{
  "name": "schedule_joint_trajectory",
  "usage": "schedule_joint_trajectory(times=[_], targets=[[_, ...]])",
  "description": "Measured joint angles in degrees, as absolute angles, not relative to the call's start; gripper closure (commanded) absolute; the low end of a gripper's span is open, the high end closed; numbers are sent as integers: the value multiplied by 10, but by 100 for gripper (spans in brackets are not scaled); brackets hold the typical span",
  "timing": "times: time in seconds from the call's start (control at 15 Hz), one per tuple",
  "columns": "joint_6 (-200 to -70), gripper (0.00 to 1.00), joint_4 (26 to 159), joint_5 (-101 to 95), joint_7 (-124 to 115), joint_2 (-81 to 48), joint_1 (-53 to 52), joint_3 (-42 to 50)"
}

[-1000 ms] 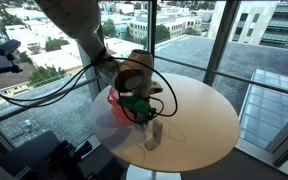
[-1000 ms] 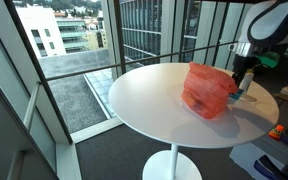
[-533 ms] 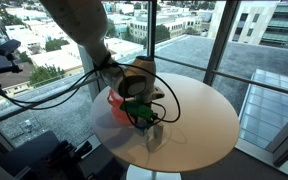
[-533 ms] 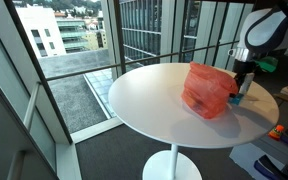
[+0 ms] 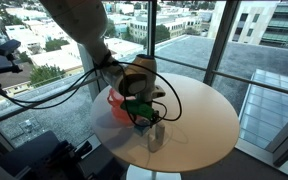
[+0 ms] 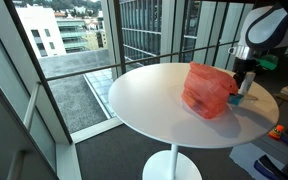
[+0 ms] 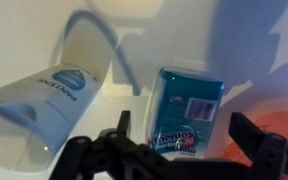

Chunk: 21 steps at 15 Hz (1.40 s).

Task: Pick up the mentos container from the orange plastic and put it on the table

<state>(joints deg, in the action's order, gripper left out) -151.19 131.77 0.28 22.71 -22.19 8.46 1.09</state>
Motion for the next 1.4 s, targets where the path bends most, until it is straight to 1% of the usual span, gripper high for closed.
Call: schedule_joint_trajectory(times=[0.53,1.4], targets=[[-1441,0,1320,-14,167,-170,72,17],[-1304,0,1322,-23,53,-43,31,21]])
